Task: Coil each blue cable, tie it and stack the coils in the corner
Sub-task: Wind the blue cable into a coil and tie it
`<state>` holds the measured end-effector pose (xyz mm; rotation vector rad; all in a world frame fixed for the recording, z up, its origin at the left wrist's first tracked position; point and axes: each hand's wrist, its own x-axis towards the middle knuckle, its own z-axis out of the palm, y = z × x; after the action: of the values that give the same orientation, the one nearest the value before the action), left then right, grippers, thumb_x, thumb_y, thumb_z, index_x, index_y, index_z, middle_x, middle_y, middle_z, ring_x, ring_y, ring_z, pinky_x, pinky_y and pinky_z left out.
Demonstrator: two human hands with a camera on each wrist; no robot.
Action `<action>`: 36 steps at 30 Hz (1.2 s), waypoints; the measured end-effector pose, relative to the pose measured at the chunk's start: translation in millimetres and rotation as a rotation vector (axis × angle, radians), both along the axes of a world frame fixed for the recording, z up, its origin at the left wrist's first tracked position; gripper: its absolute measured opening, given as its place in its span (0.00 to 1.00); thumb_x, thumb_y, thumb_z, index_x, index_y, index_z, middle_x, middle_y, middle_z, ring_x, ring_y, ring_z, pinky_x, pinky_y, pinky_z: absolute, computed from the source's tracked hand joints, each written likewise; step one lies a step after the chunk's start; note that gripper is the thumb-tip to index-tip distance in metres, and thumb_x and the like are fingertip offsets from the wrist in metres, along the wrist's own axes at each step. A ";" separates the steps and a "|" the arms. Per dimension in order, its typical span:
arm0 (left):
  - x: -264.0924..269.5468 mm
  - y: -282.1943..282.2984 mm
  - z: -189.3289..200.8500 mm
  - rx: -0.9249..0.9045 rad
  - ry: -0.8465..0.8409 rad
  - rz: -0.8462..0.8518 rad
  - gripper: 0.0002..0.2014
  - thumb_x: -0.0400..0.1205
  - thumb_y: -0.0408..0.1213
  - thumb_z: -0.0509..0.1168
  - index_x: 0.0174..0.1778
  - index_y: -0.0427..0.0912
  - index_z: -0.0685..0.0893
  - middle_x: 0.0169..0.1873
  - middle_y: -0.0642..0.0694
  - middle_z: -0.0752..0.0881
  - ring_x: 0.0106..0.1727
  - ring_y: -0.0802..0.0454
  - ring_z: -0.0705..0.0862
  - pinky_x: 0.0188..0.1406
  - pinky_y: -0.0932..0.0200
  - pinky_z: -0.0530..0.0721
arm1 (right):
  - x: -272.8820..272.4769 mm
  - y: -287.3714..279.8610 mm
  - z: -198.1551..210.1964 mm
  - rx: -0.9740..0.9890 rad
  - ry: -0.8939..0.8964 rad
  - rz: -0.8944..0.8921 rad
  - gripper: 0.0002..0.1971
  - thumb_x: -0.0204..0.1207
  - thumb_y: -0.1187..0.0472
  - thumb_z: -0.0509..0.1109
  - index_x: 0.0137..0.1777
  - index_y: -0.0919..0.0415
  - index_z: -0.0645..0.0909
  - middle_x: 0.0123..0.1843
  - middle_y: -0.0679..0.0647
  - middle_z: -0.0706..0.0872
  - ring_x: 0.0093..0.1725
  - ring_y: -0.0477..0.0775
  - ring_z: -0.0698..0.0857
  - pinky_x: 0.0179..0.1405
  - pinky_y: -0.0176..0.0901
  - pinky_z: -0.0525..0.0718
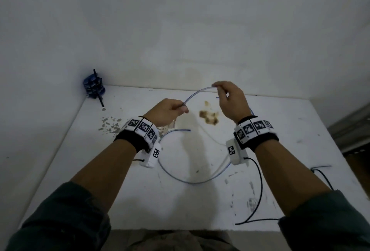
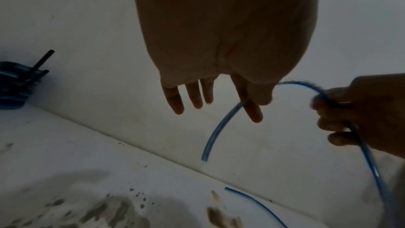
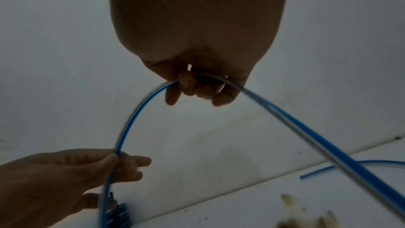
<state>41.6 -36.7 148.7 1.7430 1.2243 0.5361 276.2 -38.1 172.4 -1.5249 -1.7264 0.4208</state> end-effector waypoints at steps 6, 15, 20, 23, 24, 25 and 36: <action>29.0 -29.8 40.4 -0.297 -0.490 0.055 0.17 0.88 0.47 0.59 0.43 0.36 0.80 0.20 0.47 0.76 0.22 0.49 0.77 0.28 0.56 0.81 | -6.1 6.8 -11.0 0.140 0.106 -0.262 0.12 0.86 0.66 0.58 0.58 0.64 0.84 0.54 0.64 0.81 0.46 0.49 0.76 0.48 0.27 0.72; 26.4 -20.0 38.2 -0.246 -0.794 0.273 0.06 0.84 0.28 0.66 0.50 0.29 0.87 0.42 0.38 0.91 0.45 0.44 0.91 0.51 0.52 0.89 | -26.5 -23.0 -39.5 -0.154 -0.212 -0.076 0.10 0.80 0.61 0.59 0.50 0.61 0.82 0.43 0.63 0.88 0.41 0.67 0.85 0.39 0.52 0.82; 26.0 -0.5 4.7 0.077 -0.530 0.604 0.02 0.75 0.25 0.75 0.39 0.34 0.90 0.34 0.36 0.89 0.35 0.45 0.86 0.47 0.41 0.90 | -59.9 -53.1 -47.8 -0.151 -0.501 0.209 0.13 0.85 0.55 0.62 0.50 0.65 0.82 0.36 0.66 0.85 0.35 0.68 0.83 0.29 0.50 0.72; 21.4 0.0 -16.2 0.238 -0.267 0.596 0.03 0.75 0.29 0.75 0.36 0.35 0.91 0.30 0.41 0.90 0.30 0.47 0.86 0.40 0.48 0.89 | -63.3 -48.2 -40.0 -0.196 -0.621 0.273 0.16 0.86 0.53 0.62 0.49 0.65 0.84 0.37 0.62 0.84 0.39 0.67 0.84 0.32 0.47 0.72; 21.5 -2.5 -21.1 0.299 -0.175 0.560 0.03 0.75 0.31 0.75 0.37 0.35 0.91 0.31 0.41 0.90 0.33 0.45 0.87 0.39 0.51 0.88 | -62.3 -46.2 -36.6 -0.207 -0.663 0.319 0.16 0.86 0.54 0.61 0.47 0.65 0.84 0.38 0.61 0.83 0.40 0.67 0.84 0.33 0.48 0.72; 21.3 -5.3 -25.5 0.349 -0.070 0.499 0.04 0.76 0.34 0.74 0.37 0.36 0.92 0.31 0.42 0.91 0.35 0.44 0.88 0.39 0.54 0.87 | -60.7 -44.8 -33.2 -0.202 -0.696 0.365 0.16 0.86 0.55 0.61 0.47 0.65 0.85 0.40 0.61 0.84 0.41 0.67 0.84 0.34 0.49 0.73; 8.7 -19.8 -6.7 -0.012 -0.008 -0.044 0.18 0.87 0.42 0.56 0.34 0.43 0.84 0.27 0.54 0.81 0.28 0.57 0.77 0.37 0.55 0.77 | -37.0 -36.0 -18.5 -0.059 -0.596 0.410 0.20 0.86 0.48 0.56 0.50 0.58 0.86 0.38 0.53 0.86 0.39 0.58 0.80 0.47 0.57 0.82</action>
<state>50.4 -56.5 142.0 1.7516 1.1780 0.5084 239.2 -74.1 154.0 -1.4181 -2.5308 0.2274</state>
